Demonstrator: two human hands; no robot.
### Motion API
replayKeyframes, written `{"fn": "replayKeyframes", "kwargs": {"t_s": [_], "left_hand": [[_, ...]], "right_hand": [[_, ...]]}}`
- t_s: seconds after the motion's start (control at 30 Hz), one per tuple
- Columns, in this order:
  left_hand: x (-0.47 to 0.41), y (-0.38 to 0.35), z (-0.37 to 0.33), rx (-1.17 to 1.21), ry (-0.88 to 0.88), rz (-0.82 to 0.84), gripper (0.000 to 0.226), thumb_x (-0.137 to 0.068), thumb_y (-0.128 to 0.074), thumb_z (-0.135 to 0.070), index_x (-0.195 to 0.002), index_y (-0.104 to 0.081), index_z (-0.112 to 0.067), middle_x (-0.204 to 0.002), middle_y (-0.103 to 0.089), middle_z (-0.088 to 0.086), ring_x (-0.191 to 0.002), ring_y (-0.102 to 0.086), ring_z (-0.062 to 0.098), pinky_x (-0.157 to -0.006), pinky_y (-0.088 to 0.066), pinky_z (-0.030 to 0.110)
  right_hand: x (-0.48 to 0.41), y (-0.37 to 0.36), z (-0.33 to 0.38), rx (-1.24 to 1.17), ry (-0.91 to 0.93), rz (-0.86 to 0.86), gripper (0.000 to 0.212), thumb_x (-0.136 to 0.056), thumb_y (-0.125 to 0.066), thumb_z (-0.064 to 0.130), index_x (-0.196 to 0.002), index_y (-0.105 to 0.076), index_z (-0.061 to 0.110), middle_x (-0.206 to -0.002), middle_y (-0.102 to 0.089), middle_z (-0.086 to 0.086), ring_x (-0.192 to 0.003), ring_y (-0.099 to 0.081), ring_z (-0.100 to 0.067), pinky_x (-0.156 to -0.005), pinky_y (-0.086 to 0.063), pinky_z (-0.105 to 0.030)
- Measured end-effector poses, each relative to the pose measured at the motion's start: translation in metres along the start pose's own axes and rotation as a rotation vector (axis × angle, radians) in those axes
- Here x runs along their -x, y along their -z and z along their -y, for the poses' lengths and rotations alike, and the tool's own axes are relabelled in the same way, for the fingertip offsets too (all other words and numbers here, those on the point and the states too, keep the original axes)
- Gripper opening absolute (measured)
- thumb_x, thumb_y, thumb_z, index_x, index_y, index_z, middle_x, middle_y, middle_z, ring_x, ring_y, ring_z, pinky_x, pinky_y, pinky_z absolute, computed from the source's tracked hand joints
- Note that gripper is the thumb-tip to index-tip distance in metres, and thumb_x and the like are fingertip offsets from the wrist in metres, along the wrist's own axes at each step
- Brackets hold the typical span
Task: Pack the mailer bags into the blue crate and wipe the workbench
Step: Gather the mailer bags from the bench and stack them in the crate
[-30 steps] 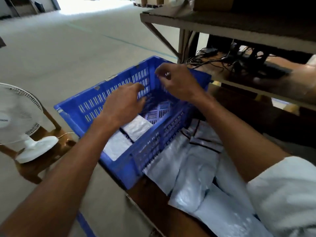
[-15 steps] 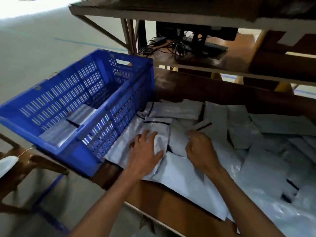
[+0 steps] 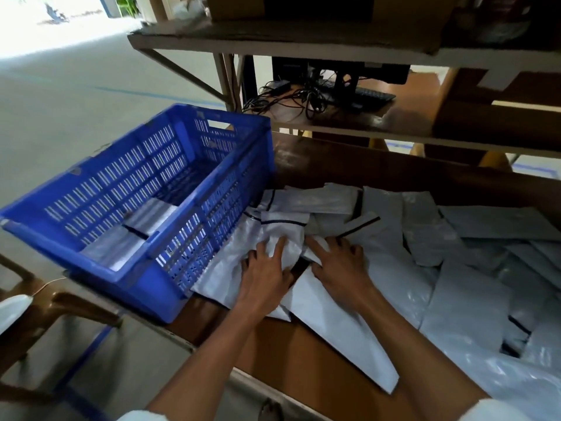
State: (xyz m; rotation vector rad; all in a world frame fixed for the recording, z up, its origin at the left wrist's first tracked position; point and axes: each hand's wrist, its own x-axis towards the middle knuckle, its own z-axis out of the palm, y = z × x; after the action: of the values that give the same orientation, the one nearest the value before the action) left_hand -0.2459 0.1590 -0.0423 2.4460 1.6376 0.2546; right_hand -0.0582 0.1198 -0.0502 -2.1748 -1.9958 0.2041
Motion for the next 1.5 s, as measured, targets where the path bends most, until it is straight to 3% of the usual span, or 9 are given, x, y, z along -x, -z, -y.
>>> {"fn": "replayKeyframes", "kwargs": {"t_s": [0.17,0.4,0.63,0.73,0.9,1.07,1.17,1.3,1.5], "left_hand": [[-0.001,0.003,0.004,0.147,0.035,-0.102,0.075,-0.095,-0.052,-0.027,-0.159,-0.013,-0.035,-0.165,-0.015,0.017,-0.138,-0.041,0.044,-0.097,-0.053,0.052],[-0.008,-0.007,0.007,0.023,0.080,0.043,0.105,-0.078,-0.053,-0.079,-0.159,-0.006,-0.031,-0.161,-0.021,0.013,-0.142,-0.034,0.041,-0.109,-0.042,0.054],[-0.012,0.013,0.015,0.103,0.043,-0.005,0.078,-0.101,-0.046,-0.034,-0.162,0.003,-0.028,-0.164,-0.016,0.017,-0.140,-0.037,0.043,-0.104,-0.044,0.051],[-0.005,0.040,0.011,0.191,0.016,-0.149,0.076,-0.103,-0.043,-0.036,-0.161,0.006,-0.033,-0.161,-0.020,0.015,-0.137,-0.039,0.039,-0.104,-0.045,0.052],[0.006,0.119,-0.005,0.248,-0.065,-0.465,0.073,-0.103,-0.043,-0.046,-0.161,0.000,-0.038,-0.154,-0.026,0.002,-0.116,-0.051,0.020,-0.077,-0.054,0.034],[-0.001,0.187,0.006,0.173,0.082,-0.612,0.074,-0.104,-0.043,-0.047,-0.159,0.007,-0.047,-0.171,-0.001,0.005,-0.141,-0.033,0.034,-0.096,-0.050,0.051],[-0.019,0.220,0.038,0.006,0.206,-0.669,0.072,-0.103,-0.044,-0.047,-0.161,0.000,-0.044,-0.171,0.005,0.003,-0.130,-0.037,0.036,-0.085,-0.047,0.046],[-0.058,0.244,0.092,-0.092,0.342,-0.559,0.072,-0.102,-0.043,-0.045,-0.163,-0.009,-0.026,-0.171,0.001,-0.001,-0.126,-0.037,0.037,-0.081,-0.043,0.045],[-0.109,0.239,0.133,-0.187,0.422,-0.170,0.062,-0.108,-0.034,-0.030,-0.159,-0.016,0.001,-0.165,-0.007,0.029,-0.148,-0.016,0.053,-0.117,-0.023,0.062]], "right_hand": [[0.004,0.008,-0.002,-0.042,-0.048,-0.174,0.053,-0.101,-0.044,0.039,-0.152,-0.026,0.043,-0.145,-0.045,-0.006,-0.118,-0.050,-0.032,-0.100,-0.035,-0.051],[-0.011,-0.003,-0.006,0.027,-0.036,0.047,0.059,-0.097,-0.029,0.069,-0.152,-0.012,0.055,-0.146,-0.041,-0.008,-0.124,-0.039,-0.035,-0.100,-0.028,-0.048],[-0.020,0.021,-0.011,-0.111,-0.004,-0.041,0.060,-0.104,-0.038,0.035,-0.153,-0.011,0.054,-0.151,-0.035,-0.008,-0.131,-0.036,-0.035,-0.106,-0.027,-0.053],[-0.017,0.033,-0.012,-0.334,0.127,-0.174,0.070,-0.100,-0.046,0.027,-0.152,-0.010,0.056,-0.155,-0.026,-0.005,-0.138,-0.035,-0.030,-0.111,-0.029,-0.053],[-0.033,0.071,0.013,-0.614,0.291,-0.362,0.072,-0.095,-0.047,0.026,-0.149,-0.015,0.061,-0.159,-0.016,0.004,-0.145,-0.022,-0.014,-0.119,-0.028,-0.042],[-0.076,0.111,0.046,-0.452,0.470,-0.509,0.062,-0.099,-0.047,0.027,-0.155,-0.025,0.045,-0.167,-0.008,0.000,-0.143,-0.026,-0.032,-0.113,-0.033,-0.043],[-0.108,0.135,0.081,-0.386,0.562,-0.514,0.055,-0.102,-0.035,0.047,-0.156,-0.027,0.040,-0.167,-0.010,-0.002,-0.145,-0.022,-0.034,-0.113,-0.028,-0.043],[-0.167,0.155,0.137,-0.329,0.649,-0.516,0.055,-0.104,-0.038,0.046,-0.157,-0.027,0.037,-0.165,-0.016,-0.001,-0.146,-0.023,-0.032,-0.113,-0.025,-0.041],[-0.271,0.148,0.212,-0.218,0.647,-0.353,0.055,-0.099,-0.031,0.041,-0.154,-0.029,0.039,-0.159,-0.035,-0.003,-0.133,-0.042,-0.037,-0.110,-0.037,-0.053]]}}
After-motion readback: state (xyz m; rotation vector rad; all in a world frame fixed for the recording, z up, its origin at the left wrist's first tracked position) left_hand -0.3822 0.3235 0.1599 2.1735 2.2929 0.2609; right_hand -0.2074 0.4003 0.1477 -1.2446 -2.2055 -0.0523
